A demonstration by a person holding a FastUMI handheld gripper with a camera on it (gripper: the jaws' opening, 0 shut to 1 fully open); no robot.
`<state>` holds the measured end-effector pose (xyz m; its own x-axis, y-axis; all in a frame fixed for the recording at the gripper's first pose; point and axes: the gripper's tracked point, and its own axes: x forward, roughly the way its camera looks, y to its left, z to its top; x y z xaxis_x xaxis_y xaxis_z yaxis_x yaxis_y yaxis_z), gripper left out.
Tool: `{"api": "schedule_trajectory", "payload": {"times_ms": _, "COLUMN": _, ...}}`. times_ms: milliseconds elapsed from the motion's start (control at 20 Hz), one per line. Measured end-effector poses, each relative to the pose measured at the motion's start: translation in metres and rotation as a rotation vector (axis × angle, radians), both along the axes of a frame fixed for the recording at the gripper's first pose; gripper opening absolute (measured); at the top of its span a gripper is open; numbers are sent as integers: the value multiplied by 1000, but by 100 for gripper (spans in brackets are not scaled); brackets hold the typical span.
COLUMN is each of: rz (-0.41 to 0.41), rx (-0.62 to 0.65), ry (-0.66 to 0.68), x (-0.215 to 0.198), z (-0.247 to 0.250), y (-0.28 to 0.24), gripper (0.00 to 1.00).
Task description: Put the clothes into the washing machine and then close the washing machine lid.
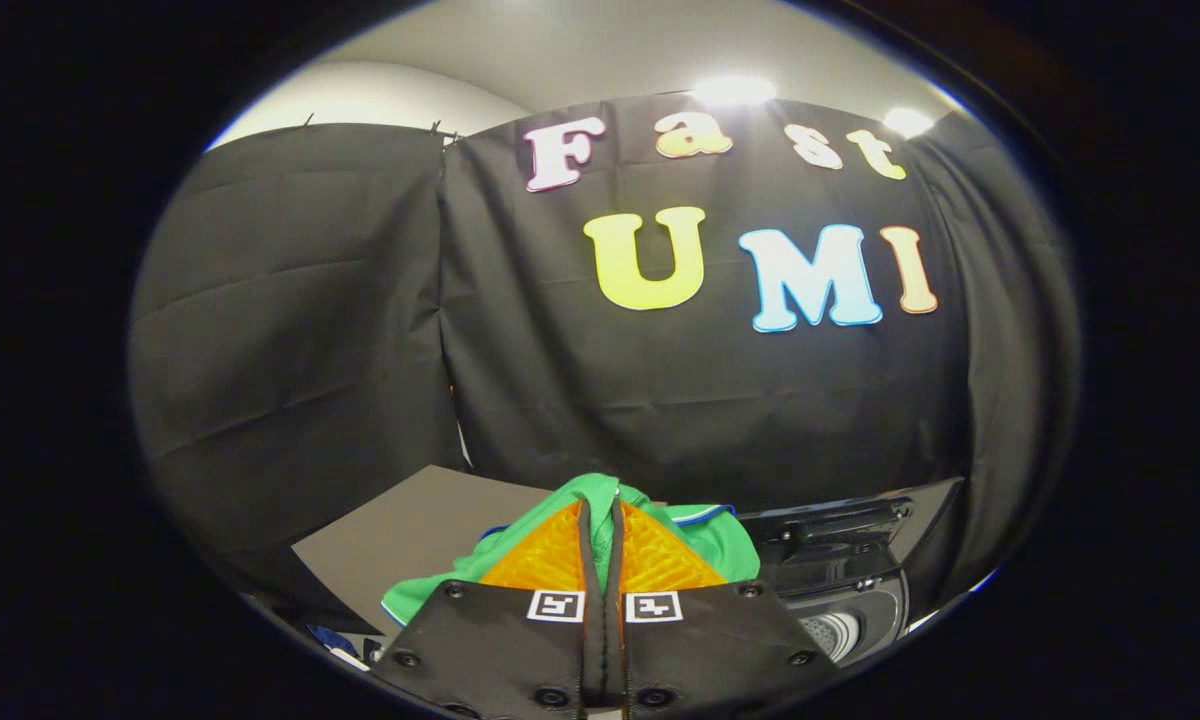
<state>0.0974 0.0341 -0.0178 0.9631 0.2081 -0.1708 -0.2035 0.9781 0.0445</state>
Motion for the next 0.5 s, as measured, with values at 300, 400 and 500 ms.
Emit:
{"api": "schedule_trajectory", "payload": {"times_ms": 300, "rz": -67, "rx": 44, "ry": -20, "x": -3, "z": 13, "y": -76, "gripper": 1}}
{"api": "schedule_trajectory", "payload": {"times_ms": 400, "rz": -96, "rx": 43, "ry": -28, "x": -5, "z": 15, "y": -104, "gripper": 1}}
{"api": "schedule_trajectory", "payload": {"times_ms": 500, "rz": -125, "rx": 42, "ry": -35, "x": -5, "z": 15, "y": -127, "gripper": 1}}
